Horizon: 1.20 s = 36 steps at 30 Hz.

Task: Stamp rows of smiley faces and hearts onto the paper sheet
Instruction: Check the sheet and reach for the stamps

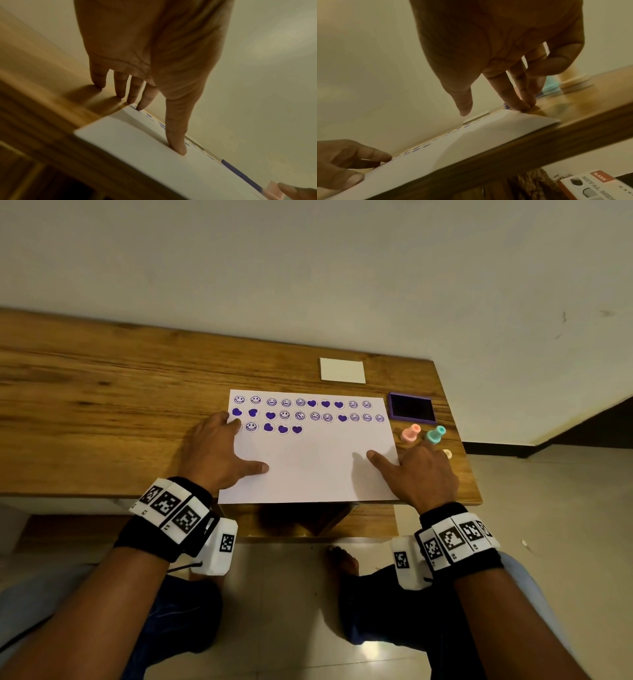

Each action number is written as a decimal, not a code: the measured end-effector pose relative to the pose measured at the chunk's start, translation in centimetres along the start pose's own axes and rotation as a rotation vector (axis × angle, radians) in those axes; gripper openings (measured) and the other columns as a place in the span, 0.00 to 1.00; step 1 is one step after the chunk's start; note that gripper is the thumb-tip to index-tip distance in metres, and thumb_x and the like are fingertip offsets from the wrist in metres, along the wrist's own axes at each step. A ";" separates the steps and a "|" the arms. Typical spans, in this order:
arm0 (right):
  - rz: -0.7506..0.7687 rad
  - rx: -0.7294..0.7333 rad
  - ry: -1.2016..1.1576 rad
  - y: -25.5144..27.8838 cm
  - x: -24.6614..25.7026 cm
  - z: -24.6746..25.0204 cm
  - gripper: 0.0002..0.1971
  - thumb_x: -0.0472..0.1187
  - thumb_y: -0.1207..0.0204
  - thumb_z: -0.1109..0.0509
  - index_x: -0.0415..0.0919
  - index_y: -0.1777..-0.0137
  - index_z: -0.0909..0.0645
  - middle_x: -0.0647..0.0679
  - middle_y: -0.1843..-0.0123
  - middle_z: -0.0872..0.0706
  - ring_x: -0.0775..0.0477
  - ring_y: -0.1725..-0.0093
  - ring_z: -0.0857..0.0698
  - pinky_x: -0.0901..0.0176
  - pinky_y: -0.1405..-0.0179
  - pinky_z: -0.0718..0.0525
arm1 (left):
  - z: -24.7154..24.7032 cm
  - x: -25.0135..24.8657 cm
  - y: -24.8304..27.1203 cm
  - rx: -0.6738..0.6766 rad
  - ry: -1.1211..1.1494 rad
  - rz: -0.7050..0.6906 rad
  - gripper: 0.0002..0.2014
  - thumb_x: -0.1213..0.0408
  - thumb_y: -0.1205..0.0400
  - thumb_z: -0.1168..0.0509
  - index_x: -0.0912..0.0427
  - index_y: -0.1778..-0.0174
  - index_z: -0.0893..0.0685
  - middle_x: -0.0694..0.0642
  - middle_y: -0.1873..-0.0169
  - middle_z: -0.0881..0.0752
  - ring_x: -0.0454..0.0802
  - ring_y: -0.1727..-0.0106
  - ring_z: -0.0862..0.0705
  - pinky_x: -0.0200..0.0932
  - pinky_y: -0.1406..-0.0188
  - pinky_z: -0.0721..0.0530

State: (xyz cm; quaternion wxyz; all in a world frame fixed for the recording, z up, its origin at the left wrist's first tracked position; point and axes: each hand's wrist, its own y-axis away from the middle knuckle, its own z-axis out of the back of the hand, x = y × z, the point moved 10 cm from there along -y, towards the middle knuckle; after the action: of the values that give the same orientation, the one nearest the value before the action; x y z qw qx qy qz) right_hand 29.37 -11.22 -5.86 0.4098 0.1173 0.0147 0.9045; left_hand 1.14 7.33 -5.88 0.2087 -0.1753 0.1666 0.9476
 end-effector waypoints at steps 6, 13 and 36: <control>0.010 0.004 -0.028 0.1 -0.3 0.3 0.34 0.78 0.31 0.39 0.43 0.60 0.21 0.40 0.50 0.14 0.36 0.46 0.14 0.46 0.51 0.13 | 0.1 -0.2 0.1 -0.005 -0.010 -0.012 0.50 0.40 0.34 0.23 0.60 0.20 0.34 0.58 0.19 0.37 0.58 0.19 0.39 0.53 0.20 0.41; 0.086 -0.040 -0.064 0.5 0.8 0.6 0.33 0.78 0.31 0.41 0.46 0.73 0.30 0.40 0.50 0.16 0.40 0.47 0.18 0.53 0.54 0.23 | 0.1 -0.2 0.0 -0.004 -0.006 -0.009 0.50 0.41 0.34 0.23 0.61 0.21 0.32 0.58 0.19 0.36 0.59 0.20 0.38 0.53 0.21 0.39; -0.066 0.015 -0.849 -0.7 0.1 1.7 0.14 0.42 0.21 0.26 0.41 0.37 0.14 0.47 0.43 0.09 0.49 0.49 0.10 0.49 0.48 0.11 | 0.1 -0.1 0.0 -0.021 -0.007 -0.011 0.50 0.40 0.33 0.24 0.59 0.19 0.35 0.57 0.19 0.37 0.57 0.19 0.40 0.54 0.20 0.40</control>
State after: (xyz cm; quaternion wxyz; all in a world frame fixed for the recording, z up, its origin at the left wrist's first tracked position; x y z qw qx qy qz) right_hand 30.16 -10.80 -4.29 0.4073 0.4817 -0.1451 0.7622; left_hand 1.20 7.32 -5.79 0.2126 -0.1749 0.1550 0.9488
